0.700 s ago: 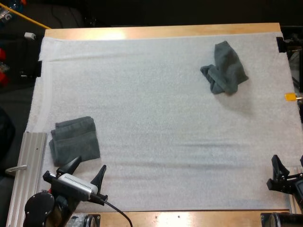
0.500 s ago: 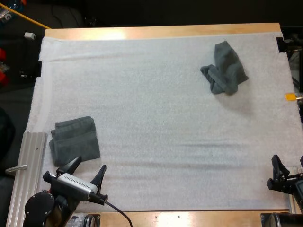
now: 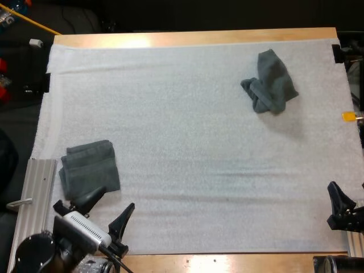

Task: Pick towel from pile, fold and stack

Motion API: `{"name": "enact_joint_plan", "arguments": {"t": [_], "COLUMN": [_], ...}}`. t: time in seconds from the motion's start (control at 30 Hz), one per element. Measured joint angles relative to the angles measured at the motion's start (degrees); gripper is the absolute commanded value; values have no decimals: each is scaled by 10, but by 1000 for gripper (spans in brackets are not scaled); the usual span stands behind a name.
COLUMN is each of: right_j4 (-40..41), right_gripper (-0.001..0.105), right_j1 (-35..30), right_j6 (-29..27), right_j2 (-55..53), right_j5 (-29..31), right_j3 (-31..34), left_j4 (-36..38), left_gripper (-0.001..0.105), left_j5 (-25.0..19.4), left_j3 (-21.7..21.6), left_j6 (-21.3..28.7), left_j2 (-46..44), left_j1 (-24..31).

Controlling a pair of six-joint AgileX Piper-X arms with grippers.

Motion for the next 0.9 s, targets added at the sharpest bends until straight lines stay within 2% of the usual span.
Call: {"name": "enact_joint_plan", "arguments": {"t": [0.17,0.3,0.57,0.7,0.9], "right_j4": [22,35,-65,-114,-183], "right_gripper": [71,71,71,71,71], "right_j1": [0,0,0,17,91], "right_j6": [1,1,51,74,91], "right_j2": [50,97,223,289,402], "right_j5": [-75,-90,-132,-117,-36], "right_j3": [-60,-106,-118,-118,-118], "left_j4": [0,-3,-4,-4,-4], "left_gripper": [64,64,64,64,64], "left_j5": [0,1,1,1,1], "left_j3": [-48,-78,-81,-81,-81], "left_j6": [0,0,0,0,0], "left_j2": [66,118,146,146,146], "left_j1": [-48,-61,-61,-61,-61]}}
